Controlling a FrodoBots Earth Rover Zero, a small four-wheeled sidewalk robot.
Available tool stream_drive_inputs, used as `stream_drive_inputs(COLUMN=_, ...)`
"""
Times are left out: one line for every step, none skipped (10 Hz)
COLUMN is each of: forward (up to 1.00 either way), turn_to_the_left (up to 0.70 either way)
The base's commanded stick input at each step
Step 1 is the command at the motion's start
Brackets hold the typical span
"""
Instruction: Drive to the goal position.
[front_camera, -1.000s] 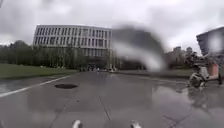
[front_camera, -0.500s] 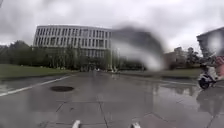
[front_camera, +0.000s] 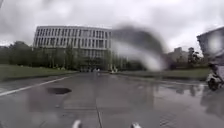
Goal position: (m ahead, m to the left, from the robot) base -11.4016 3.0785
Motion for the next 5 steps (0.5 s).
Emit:
stream_drive_inputs(forward=0.70, turn_to_the_left=0.00)
stream_drive_inputs(forward=0.70, turn_to_the_left=0.00)
stream_drive_inputs(forward=0.70, turn_to_the_left=0.00)
stream_drive_inputs(forward=0.70, turn_to_the_left=0.00)
stream_drive_inputs(forward=0.70, turn_to_the_left=0.00)
